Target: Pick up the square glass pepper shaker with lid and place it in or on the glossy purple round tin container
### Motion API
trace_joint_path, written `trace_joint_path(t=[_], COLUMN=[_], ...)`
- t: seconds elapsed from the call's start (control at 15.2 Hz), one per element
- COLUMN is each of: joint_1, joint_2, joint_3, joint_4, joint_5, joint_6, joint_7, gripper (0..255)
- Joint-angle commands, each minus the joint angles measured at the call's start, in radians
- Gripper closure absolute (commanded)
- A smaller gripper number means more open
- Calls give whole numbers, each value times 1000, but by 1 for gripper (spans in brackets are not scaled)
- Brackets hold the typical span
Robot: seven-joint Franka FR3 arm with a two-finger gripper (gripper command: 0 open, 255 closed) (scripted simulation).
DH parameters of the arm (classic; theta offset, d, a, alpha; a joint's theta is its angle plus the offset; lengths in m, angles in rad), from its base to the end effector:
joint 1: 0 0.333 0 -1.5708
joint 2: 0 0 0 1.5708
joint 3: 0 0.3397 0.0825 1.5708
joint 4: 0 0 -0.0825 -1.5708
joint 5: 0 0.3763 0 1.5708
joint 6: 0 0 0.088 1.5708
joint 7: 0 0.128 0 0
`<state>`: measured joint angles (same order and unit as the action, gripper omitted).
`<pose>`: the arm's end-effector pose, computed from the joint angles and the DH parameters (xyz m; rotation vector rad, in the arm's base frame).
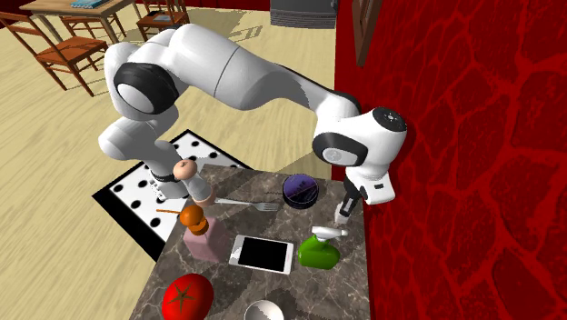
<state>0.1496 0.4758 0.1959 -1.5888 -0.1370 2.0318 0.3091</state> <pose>0.6519 0.2051 0.3656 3.1012 0.1219 -0.0168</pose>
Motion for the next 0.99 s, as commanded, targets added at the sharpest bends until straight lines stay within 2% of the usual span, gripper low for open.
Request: trace_joint_path(t=[0.0,0.13,0.92], joint_1=[0,0,0], joint_2=[0,0,-46], joint_3=[0,0,6], joint_4=[0,0,94], joint_5=[0,0,13], joint_6=[0,0,-139], joint_7=[0,0,-12], gripper=[255,255,255])
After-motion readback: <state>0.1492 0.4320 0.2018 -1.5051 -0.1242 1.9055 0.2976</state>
